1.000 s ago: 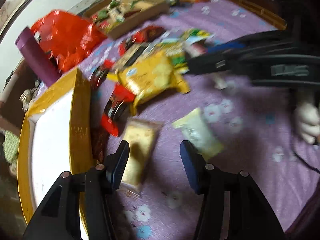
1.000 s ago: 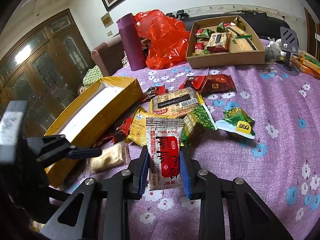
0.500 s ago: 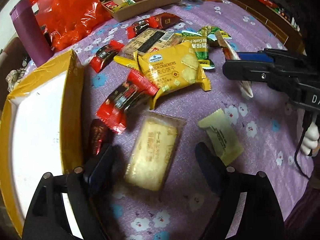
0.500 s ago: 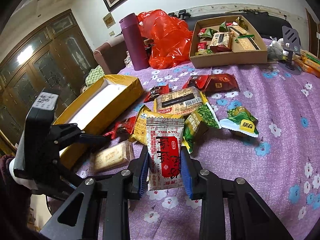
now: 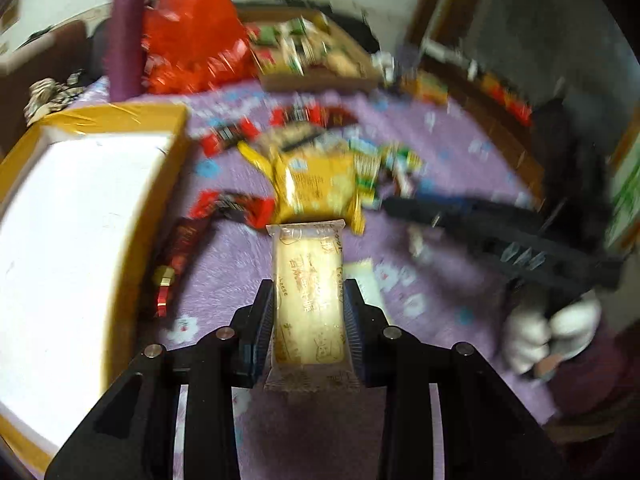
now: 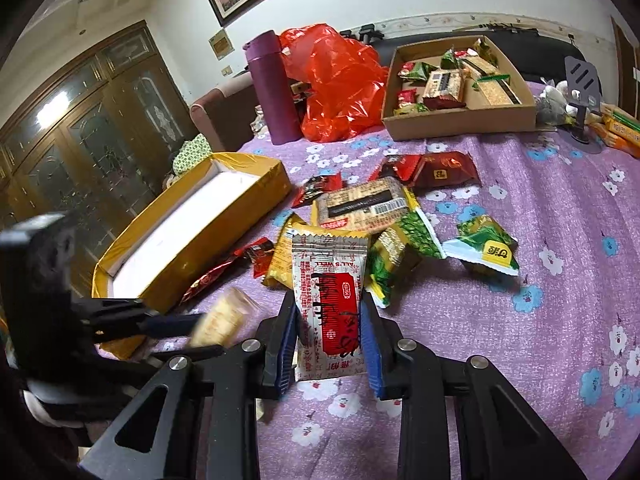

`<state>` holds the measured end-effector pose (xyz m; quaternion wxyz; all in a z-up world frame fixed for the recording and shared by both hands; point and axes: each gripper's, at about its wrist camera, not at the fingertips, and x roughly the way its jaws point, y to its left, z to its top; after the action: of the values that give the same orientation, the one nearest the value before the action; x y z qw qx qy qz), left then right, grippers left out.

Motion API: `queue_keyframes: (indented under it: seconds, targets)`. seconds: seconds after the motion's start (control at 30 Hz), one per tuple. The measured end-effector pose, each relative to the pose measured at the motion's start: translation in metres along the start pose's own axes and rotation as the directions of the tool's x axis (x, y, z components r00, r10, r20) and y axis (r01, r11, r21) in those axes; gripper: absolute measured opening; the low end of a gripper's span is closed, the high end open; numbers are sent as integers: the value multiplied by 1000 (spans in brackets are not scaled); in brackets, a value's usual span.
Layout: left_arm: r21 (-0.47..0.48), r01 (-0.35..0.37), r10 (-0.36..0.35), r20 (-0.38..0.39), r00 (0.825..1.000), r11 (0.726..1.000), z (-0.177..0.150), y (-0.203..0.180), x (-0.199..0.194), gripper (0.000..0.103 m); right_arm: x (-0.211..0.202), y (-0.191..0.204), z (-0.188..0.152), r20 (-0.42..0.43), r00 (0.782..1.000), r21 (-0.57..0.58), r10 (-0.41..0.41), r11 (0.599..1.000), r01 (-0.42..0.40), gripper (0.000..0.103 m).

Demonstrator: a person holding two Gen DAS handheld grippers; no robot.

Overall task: Organize snacks
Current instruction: 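Carry both packs into the yellow-rimmed white tray and open both grippers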

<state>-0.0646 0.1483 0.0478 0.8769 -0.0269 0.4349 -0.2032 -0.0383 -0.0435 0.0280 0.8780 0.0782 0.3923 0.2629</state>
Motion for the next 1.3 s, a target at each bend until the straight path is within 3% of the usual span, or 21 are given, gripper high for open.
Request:
queue_keyframes:
  seconds: [0.13, 0.23, 0.4, 0.57, 0.7, 0.9, 0.97, 1.17, 1.3]
  targets:
    - [-91, 14, -2, 126, 992, 996, 5, 26, -49, 31, -3, 11, 1, 3, 1000, -6, 20, 1000, -19, 29]
    - [-139, -80, 105, 180, 978, 987, 3, 51, -78, 31, -9, 29, 5, 1, 999, -20, 49, 999, -49, 29]
    - [-243, -187, 231, 168, 958, 952, -6, 101, -88, 31, -4, 78, 20, -56, 987, -56, 152, 986, -155, 29]
    - [-334, -305, 350, 84, 933, 892, -19, 150, -78, 31, 25, 137, 29, -152, 957, -78, 246, 962, -260, 29]
    - [-398, -296, 349, 66, 935, 868, -32, 170, -79, 31, 54, 179, 29, -207, 943, -110, 259, 952, -286, 29]
    - [-462, -250, 341, 125, 932, 851, -48, 177, -106, 36, 95, 212, 23, -281, 925, -101, 258, 950, -296, 29]
    - [-472, -234, 340, 153, 928, 850, -50, 177, -117, 45, 103, 220, 20, -289, 924, -106, 252, 951, -292, 32]
    - [-492, -192, 325, 200, 924, 849, -54, 168, -132, 54, 98, 226, 19, -274, 928, -108, 253, 951, -291, 34]
    - [-443, -204, 320, 204, 925, 873, -53, 153, -131, 55, 66, 201, 30, -204, 947, -114, 247, 955, -273, 40]
